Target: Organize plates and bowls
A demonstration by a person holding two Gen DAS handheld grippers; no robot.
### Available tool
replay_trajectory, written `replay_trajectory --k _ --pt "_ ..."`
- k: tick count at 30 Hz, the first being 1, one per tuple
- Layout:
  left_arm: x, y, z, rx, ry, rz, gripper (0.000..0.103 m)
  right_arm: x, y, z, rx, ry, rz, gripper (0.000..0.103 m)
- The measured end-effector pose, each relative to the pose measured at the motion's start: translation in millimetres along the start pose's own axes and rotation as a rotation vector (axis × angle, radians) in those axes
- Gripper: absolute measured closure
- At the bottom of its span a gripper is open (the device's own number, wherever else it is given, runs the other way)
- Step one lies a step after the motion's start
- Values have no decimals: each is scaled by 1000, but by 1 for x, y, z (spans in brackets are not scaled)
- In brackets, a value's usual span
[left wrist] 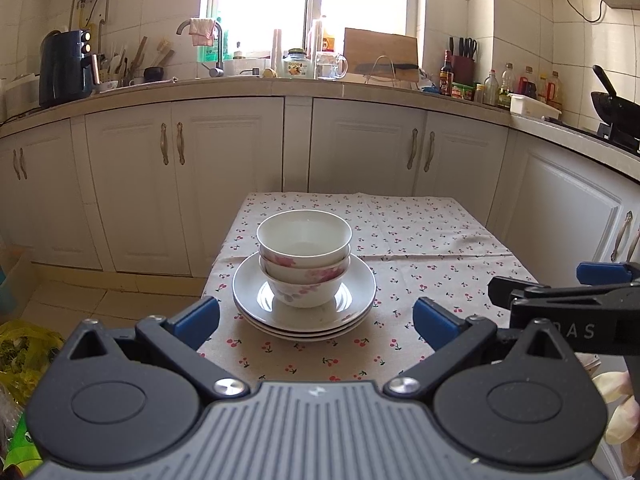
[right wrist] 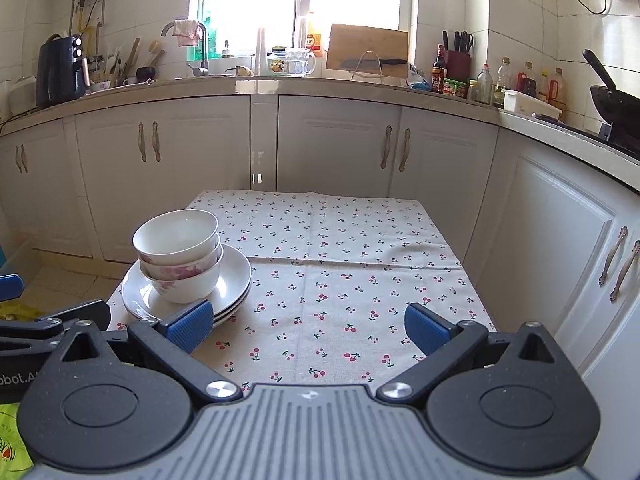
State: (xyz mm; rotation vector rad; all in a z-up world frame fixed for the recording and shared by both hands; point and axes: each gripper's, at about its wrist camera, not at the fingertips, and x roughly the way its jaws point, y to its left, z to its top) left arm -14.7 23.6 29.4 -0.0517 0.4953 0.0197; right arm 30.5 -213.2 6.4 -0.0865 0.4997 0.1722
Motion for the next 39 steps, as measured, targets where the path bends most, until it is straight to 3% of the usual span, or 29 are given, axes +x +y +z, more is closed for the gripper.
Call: replay_trajectory --k 39 --pt "-3 -2 0 5 -7 5 1 -3 1 0 -2 -17 -29 0"
